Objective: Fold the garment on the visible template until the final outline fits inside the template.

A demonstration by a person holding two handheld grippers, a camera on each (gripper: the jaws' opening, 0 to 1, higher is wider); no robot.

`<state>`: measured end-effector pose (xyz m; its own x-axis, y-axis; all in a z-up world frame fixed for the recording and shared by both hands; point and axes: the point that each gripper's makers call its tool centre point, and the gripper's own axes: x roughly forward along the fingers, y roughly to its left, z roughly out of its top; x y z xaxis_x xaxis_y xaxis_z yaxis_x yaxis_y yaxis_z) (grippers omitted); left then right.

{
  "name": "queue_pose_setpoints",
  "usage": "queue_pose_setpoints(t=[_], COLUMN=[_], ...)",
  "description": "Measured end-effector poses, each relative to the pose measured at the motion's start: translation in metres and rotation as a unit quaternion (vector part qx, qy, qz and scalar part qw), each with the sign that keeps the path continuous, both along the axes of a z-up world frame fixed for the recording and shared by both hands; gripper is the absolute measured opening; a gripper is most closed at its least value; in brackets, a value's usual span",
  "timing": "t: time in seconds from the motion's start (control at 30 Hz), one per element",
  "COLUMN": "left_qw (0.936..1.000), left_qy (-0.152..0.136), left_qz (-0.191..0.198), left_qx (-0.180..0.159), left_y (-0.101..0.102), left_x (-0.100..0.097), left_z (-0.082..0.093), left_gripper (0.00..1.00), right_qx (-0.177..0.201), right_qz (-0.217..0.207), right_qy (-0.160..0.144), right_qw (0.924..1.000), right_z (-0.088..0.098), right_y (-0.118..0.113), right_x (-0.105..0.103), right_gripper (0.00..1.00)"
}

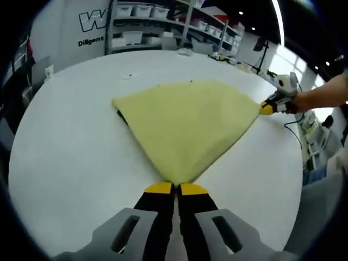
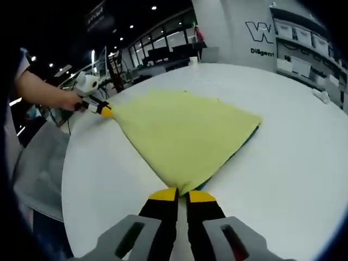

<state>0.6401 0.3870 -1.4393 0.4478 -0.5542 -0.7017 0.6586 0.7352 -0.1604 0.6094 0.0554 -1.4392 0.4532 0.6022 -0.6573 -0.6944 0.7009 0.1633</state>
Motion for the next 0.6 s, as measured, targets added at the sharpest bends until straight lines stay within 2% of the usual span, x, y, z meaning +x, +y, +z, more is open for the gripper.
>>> queue_pose_setpoints(t=[0.07,0.13,0.17,0.2,0.33,0.37,0.4,0.43,0.5,0.53,0.6], left_qw=[0.9998,0.9984,0.998,0.9972,0.9947,0.9937,0.9935,0.9936,0.9935,0.9932,0.9929], left_qy=[-0.003,-0.017,-0.017,-0.021,-0.024,-0.027,-0.028,-0.026,-0.026,-0.026,-0.026], left_qz=[-0.017,-0.046,-0.051,-0.062,-0.086,-0.093,-0.093,-0.093,-0.094,-0.097,-0.1], left_qx=[0.005,0.03,0.032,0.036,0.05,0.056,0.059,0.057,0.058,0.059,0.06], left_y=[0.001,0.005,0.006,0.007,0.007,0.007,0.007,0.007,0.006,0.005,0.004], left_x=[-0.001,-0.001,-0.002,-0.002,-0.006,-0.007,-0.007,-0.007,-0.008,-0.01,-0.011], left_z=[0.001,0.001,0.001,0.001,-0.001,-0.001,-0.002,-0.002,-0.002,-0.002,-0.002], left_gripper=[0.02,0.01,0.01,0.01,0.01,0.01,0.01,0.01,0.01,0.01,0.01], right_qx=[-0.006,-0.022,-0.028,-0.023,-0.06,-0.053,-0.073,-0.081,-0.076,-0.089,-0.108], right_qz=[0.026,0.053,0.067,0.086,0.141,0.146,0.169,0.177,0.17,0.176,0.185], right_qy=[-0.004,-0.012,-0.014,-0.016,-0.026,-0.021,-0.025,-0.027,-0.023,-0.027,-0.012], right_qw=[0.9996,0.9983,0.9973,0.996,0.9878,0.9876,0.9826,0.9805,0.9822,0.98,0.9768], right_z=[0.001,0.002,0.002,0.004,0.001,0.001,-0.001,-0.002,-0.002,-0.003,-0.009], right_y=[0.0,-0.003,-0.004,-0.002,-0.01,-0.008,-0.01,-0.012,-0.013,-0.016,-0.023], right_x=[-0.003,-0.006,-0.008,-0.011,-0.018,-0.021,-0.024,-0.025,-0.024,-0.024,-0.031], right_gripper=[0.0,0.0,0.0,0.0,0.0,0.0,0.0,0.0,0.0,0.0,0.0])
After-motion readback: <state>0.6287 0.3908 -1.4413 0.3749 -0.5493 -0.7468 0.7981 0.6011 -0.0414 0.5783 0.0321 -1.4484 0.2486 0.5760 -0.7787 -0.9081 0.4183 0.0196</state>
